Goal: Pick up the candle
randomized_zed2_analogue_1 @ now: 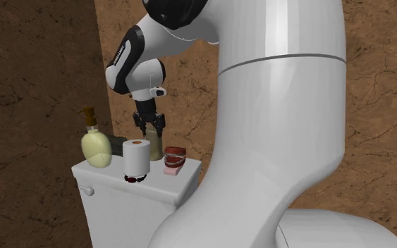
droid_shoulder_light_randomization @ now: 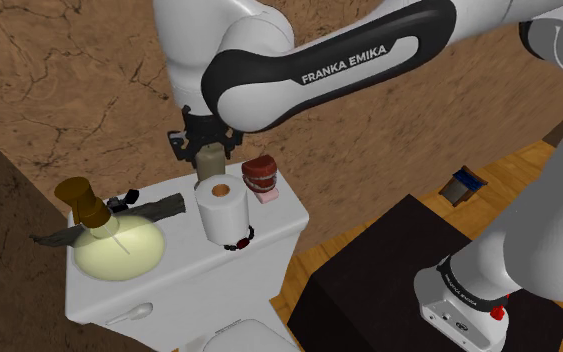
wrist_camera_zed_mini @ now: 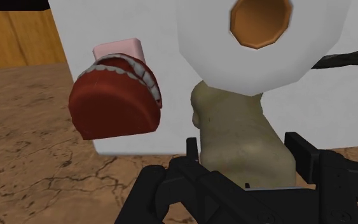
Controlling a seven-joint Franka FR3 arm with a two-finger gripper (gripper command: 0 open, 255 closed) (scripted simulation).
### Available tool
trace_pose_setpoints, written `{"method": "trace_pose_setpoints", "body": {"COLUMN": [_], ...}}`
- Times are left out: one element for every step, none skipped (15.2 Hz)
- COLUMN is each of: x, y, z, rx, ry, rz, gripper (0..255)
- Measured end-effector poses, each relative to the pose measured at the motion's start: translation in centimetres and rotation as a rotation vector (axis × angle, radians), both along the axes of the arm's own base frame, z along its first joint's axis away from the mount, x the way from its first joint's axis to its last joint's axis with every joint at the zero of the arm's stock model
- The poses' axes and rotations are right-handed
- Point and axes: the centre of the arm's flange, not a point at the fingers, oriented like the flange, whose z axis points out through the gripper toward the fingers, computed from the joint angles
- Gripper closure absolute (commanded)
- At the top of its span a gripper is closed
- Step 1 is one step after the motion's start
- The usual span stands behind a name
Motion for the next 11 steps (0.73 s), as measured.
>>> {"method": "trace_pose_setpoints", "body": {"x": [0.1, 0.1, 0.1, 0.0, -0.1, 0.0, 0.0, 0.1, 0.0, 0.0, 0.0], "y": [0.0, 0.1, 0.1, 0.1, 0.1, 0.0, 0.1, 0.1, 0.1, 0.1, 0.0], "z": [0.5, 1.1, 1.7, 2.2, 2.7, 3.2, 3.7, 4.2, 4.8, 5.4, 5.7], "rx": [0.0, 0.0, 0.0, 0.0, 0.0, 0.0, 0.0, 0.0, 0.0, 0.0, 0.0], "ry": [0.0, 0.0, 0.0, 0.0, 0.0, 0.0, 0.0, 0.0, 0.0, 0.0, 0.0], "rz": [0.0, 0.0, 0.0, 0.0, 0.0, 0.0, 0.0, 0.0, 0.0, 0.0, 0.0], "gripper": [255, 255, 255, 255, 255, 255, 255, 255, 255, 255, 255]}}
